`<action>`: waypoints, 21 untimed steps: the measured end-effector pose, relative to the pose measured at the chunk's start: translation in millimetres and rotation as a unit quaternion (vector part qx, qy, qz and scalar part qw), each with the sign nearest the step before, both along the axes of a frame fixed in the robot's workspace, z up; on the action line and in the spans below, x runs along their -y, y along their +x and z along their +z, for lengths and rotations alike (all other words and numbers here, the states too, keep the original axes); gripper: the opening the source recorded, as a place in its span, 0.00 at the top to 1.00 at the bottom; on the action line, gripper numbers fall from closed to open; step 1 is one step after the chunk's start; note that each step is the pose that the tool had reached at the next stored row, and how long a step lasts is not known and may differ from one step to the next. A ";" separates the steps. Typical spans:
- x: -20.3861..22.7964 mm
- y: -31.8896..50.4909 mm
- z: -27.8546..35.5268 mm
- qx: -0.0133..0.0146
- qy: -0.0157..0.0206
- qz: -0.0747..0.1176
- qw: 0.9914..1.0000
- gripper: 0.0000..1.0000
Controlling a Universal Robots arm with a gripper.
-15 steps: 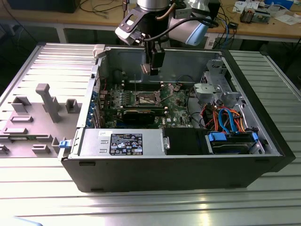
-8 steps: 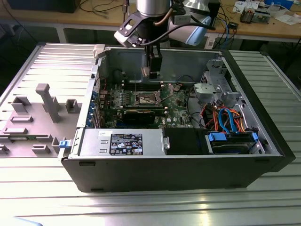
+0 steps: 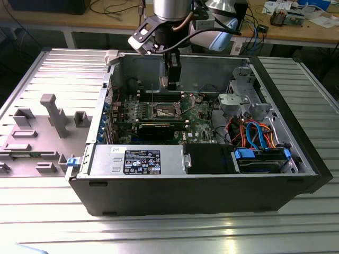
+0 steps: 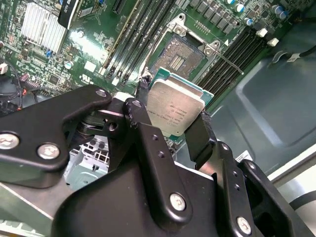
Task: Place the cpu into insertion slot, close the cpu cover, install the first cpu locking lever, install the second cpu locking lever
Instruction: 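Place the cpu into insertion slot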
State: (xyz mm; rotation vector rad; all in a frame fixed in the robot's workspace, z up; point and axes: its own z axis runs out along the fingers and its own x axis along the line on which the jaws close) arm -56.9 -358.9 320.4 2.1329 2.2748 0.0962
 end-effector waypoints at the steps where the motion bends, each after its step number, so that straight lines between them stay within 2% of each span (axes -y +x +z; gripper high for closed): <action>1: 0.0 0.0 -0.3 0.000 0.000 0.000 1.000 0.45; 7: -0.4 -0.1 -4.9 0.000 -0.001 -0.022 1.000 0.45; 17: -7.6 0.9 -20.8 0.000 -0.001 -0.027 1.000 0.45; 21: -7.8 0.9 -22.4 0.000 -0.001 -0.027 1.000 0.45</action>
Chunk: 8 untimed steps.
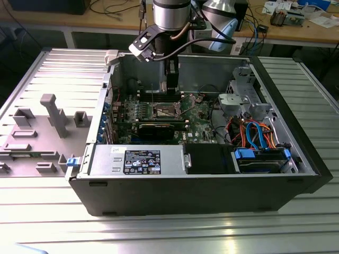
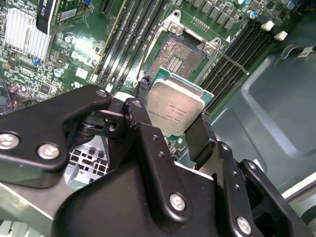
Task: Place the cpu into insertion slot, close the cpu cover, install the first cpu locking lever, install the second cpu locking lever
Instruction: 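Place the cpu into insertion slot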
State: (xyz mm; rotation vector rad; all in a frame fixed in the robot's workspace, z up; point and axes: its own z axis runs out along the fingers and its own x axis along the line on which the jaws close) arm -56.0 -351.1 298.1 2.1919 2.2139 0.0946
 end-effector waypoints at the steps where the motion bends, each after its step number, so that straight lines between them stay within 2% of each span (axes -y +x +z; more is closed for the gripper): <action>1: 0.0 0.0 0.0 0.000 0.000 0.000 1.000 0.45; 8: 0.0 0.0 -0.1 0.000 0.000 0.000 1.000 0.45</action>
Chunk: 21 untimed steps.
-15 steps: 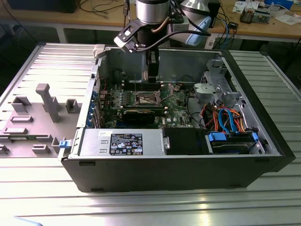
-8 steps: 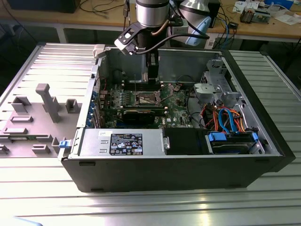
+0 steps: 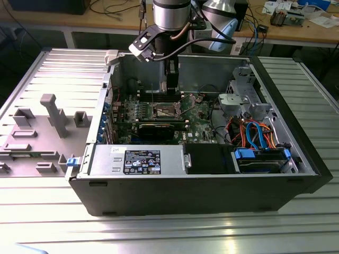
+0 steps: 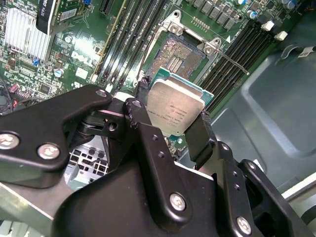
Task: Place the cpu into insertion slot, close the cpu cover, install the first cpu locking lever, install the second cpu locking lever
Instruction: 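Place the cpu into insertion slot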
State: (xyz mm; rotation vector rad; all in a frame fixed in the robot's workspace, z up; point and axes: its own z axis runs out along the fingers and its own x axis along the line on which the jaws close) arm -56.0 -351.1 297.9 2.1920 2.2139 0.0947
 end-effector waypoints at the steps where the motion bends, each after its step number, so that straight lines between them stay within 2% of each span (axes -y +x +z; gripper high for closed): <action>1: 0.0 0.0 0.0 0.000 0.000 0.000 1.000 0.45; 4: 0.0 0.0 -0.3 0.000 0.000 0.000 1.000 0.45; 5: -1.1 0.1 -4.9 0.000 0.000 -0.004 1.000 0.45; 6: -3.0 0.4 -13.7 0.000 0.000 -0.004 1.000 0.45; 7: -3.1 0.3 -17.8 0.003 0.000 -0.004 1.000 0.45; 21: -3.1 0.3 -20.5 0.003 0.000 -0.004 1.000 0.45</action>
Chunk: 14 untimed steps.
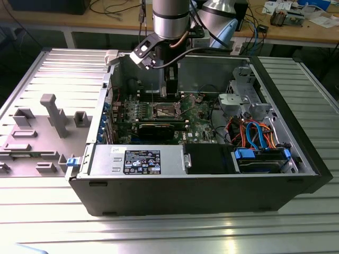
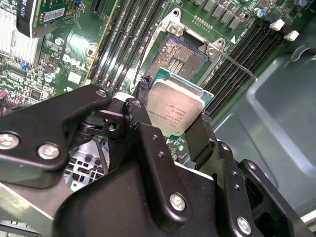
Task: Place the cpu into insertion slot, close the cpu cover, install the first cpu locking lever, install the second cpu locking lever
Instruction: 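Place the cpu into insertion slot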
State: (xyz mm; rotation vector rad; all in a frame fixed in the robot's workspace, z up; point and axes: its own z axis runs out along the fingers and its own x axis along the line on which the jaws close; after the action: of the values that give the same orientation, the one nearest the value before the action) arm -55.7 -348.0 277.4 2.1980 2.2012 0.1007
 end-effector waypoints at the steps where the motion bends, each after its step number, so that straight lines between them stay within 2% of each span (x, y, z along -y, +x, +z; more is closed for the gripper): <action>1: 0.0 0.0 -0.2 0.000 0.000 0.000 1.000 0.45; 7: -0.2 0.1 -2.9 0.000 0.000 0.000 1.000 0.45; 12: -0.7 0.0 -11.1 0.000 0.000 0.000 1.000 0.45; 14: -0.7 0.0 -11.6 0.001 0.005 0.000 1.000 0.45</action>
State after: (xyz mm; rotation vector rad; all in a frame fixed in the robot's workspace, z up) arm -55.7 -347.3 265.8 2.2014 2.2052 0.1151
